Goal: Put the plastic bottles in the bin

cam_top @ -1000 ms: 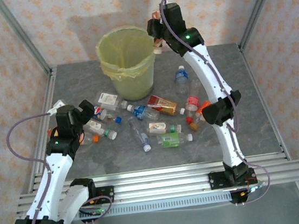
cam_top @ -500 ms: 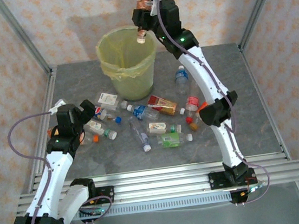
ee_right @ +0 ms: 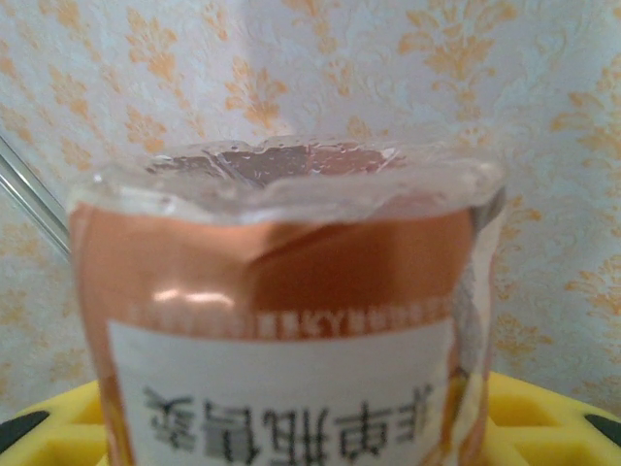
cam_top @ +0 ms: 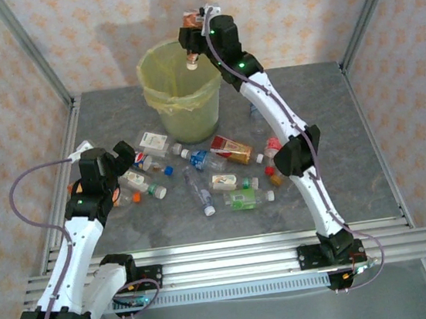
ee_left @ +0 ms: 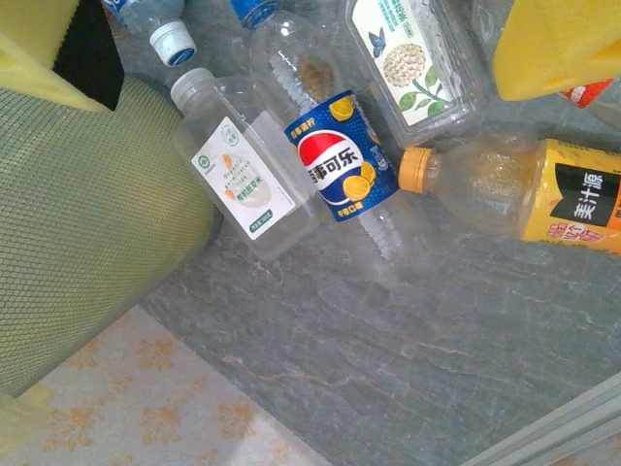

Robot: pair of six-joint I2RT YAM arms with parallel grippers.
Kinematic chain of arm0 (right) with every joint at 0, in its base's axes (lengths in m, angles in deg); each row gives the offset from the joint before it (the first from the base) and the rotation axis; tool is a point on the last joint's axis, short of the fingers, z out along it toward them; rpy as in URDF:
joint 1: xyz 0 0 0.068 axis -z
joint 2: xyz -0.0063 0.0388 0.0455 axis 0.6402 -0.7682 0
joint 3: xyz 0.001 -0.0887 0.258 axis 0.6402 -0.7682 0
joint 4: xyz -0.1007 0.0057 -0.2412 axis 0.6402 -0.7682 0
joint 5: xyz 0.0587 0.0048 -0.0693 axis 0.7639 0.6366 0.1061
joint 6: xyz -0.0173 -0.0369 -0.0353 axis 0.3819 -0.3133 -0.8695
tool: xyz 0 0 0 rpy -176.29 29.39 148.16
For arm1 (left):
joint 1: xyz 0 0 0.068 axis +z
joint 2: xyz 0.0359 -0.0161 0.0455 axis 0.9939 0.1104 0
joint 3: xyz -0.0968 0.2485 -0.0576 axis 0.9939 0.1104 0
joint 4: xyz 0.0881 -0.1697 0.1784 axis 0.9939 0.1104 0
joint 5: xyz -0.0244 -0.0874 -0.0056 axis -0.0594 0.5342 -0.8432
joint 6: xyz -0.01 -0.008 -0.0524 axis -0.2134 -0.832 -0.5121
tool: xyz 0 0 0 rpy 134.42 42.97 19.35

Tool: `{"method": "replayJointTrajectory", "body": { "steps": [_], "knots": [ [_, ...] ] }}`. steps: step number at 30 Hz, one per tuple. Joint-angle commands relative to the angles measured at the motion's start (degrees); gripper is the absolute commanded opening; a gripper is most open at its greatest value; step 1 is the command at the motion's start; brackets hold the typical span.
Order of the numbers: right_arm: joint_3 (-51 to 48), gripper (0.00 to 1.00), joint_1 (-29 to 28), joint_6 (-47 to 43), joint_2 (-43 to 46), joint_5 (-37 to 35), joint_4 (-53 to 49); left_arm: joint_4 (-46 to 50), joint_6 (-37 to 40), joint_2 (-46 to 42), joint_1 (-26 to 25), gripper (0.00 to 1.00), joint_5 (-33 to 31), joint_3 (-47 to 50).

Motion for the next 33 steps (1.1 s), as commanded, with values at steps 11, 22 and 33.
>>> {"method": "replayJointTrajectory", "body": {
  "steps": [11,22,33],
  "knots": [
    [1.76,0.37,-0.56,-6.41,-5.59,-0.54,0.27,0.88,-1.76,-0.52,0.28,1.00,-0.46,-1.96],
    [1.74,0.58,-1.26,-9.32,-7.04,-0.97,-2.00,4.58,-2.27,-0.61,0.28,1.00,-4.58,-4.10],
    [1.85,0.86,-1.26,-9.84,-5.05,-2.07,-2.98,11.75,-1.72,-0.78,0.28,1.00,-9.00,-8.41]
  ]
}}
